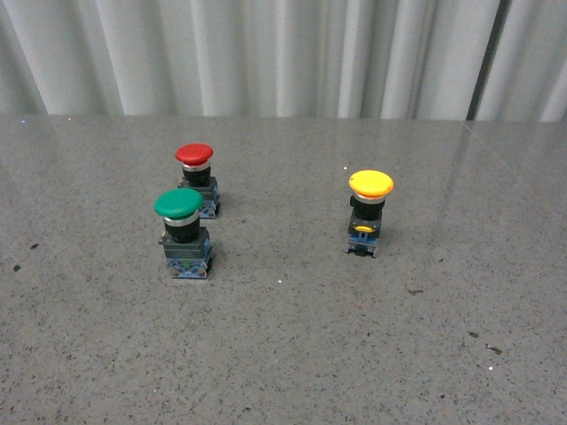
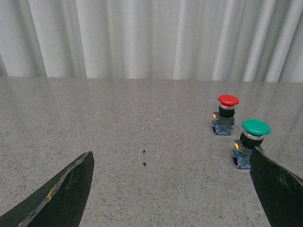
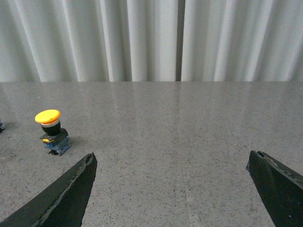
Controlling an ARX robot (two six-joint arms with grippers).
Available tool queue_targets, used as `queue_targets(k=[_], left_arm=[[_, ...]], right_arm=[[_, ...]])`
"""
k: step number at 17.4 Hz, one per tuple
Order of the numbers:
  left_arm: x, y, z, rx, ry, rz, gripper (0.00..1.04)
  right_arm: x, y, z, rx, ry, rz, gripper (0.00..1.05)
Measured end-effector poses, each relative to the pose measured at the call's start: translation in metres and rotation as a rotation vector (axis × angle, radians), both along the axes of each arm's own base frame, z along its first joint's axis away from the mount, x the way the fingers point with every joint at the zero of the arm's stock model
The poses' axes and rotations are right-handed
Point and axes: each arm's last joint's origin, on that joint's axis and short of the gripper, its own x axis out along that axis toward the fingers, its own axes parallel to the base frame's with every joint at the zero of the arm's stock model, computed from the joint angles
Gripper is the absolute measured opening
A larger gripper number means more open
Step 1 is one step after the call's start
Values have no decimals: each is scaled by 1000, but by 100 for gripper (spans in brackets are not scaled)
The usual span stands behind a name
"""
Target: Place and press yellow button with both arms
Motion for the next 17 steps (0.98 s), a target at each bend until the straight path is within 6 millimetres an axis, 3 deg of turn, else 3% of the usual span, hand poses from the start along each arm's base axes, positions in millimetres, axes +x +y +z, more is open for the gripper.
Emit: queue_targets(k=[2, 3, 6, 13, 17], left_arm=[[0, 0, 0, 0, 0, -1, 98], [0, 0, 0, 0, 0, 1, 98], [0, 0, 0, 0, 0, 0, 98], [0, 0, 0, 0, 0, 0, 98], [0, 0, 0, 0, 0, 0, 98]], right_arm=[[4, -3, 0, 86, 62, 113, 98], [11, -4, 10, 127, 63, 169, 98], [45, 7, 62, 88, -73, 315, 98], [90, 22, 82, 22, -71, 357, 98], [148, 48, 88, -24, 24, 394, 98]])
